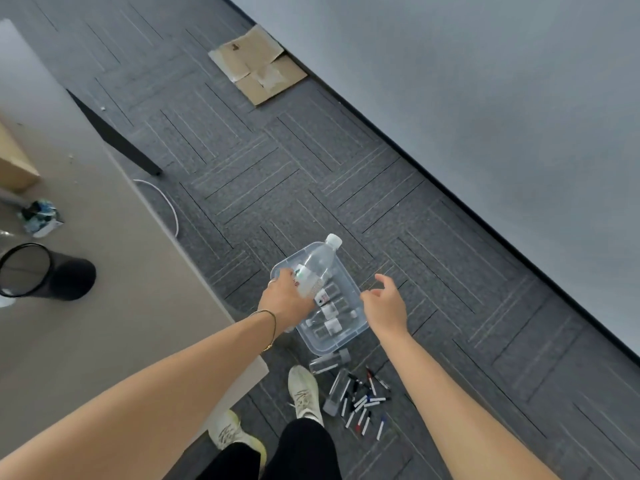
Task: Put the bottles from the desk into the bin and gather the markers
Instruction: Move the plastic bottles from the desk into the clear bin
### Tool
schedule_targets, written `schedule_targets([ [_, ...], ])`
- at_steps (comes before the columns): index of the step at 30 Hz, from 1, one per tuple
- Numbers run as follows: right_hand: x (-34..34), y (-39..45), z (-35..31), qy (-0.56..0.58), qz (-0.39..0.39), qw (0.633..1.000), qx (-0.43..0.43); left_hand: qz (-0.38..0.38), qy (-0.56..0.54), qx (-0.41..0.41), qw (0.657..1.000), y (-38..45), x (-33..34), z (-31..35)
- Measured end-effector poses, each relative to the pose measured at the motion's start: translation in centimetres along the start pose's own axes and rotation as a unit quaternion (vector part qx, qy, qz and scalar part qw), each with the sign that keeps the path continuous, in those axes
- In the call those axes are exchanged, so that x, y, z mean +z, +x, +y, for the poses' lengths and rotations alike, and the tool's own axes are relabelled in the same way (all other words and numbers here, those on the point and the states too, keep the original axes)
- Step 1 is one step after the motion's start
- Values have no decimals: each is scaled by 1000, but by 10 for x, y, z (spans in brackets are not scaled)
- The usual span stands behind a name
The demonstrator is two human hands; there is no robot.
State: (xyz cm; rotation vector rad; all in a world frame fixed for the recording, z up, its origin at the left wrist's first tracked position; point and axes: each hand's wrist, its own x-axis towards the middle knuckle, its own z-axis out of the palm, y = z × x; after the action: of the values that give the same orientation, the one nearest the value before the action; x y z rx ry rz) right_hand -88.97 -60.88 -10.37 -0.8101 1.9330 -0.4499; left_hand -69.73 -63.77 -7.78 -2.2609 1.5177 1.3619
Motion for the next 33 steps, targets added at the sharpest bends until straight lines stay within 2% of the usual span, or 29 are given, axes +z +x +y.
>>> schedule_targets([
  [10,-16,-6,-12,-19,-9,998,-55,24,61,25,998,3,1,6],
  [19,-17,-24,-52,-60,-10,991,-122,62,36,38,997,-15,-28,-1],
  [26,24,-58,-111,-109,-59,969,-213,118,-22,27,992,-53,-77,-32],
  [33,98,-109,-177,-173,-132,921,-322,191,-102,-28,976,-100,-133,-102],
])
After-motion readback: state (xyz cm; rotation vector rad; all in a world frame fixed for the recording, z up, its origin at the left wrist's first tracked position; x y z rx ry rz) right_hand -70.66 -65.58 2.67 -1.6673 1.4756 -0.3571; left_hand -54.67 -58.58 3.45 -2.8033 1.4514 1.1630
